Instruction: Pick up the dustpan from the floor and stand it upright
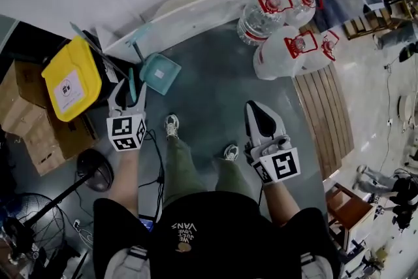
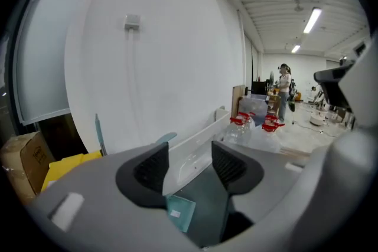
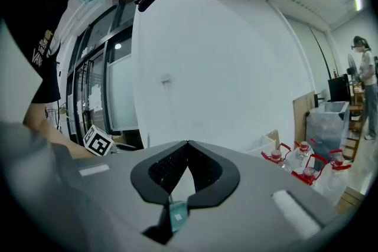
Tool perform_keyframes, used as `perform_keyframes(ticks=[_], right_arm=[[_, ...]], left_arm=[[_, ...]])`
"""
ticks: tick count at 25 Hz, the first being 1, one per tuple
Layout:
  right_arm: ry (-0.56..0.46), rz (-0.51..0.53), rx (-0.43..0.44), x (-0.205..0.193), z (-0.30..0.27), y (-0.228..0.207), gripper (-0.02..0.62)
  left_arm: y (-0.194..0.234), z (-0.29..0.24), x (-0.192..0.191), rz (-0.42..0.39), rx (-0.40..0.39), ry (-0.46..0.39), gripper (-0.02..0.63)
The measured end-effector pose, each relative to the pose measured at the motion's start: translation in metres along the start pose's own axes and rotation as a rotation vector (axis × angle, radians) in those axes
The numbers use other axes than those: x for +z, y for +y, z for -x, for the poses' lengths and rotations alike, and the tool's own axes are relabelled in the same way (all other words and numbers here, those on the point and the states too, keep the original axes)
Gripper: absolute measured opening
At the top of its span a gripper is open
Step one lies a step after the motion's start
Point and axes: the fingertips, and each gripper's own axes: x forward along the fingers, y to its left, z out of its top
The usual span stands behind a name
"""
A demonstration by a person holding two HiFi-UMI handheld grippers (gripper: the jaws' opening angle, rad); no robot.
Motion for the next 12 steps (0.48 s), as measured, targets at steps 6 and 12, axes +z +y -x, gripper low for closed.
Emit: perform_keyframes(ticks=[6, 12], right_arm=[[-0.037, 0.042, 0.063, 0.039, 0.01, 0.018, 0.002], [-0.062, 0.074, 0.112, 0.066, 0.027, 0.031, 0.002]], left_arm=[[-0.041, 0.043, 0.056, 0.049, -0.04, -0.11, 0.249], [-0.079, 0.082, 0.093, 0.094, -0.091, -0.172, 0.177]])
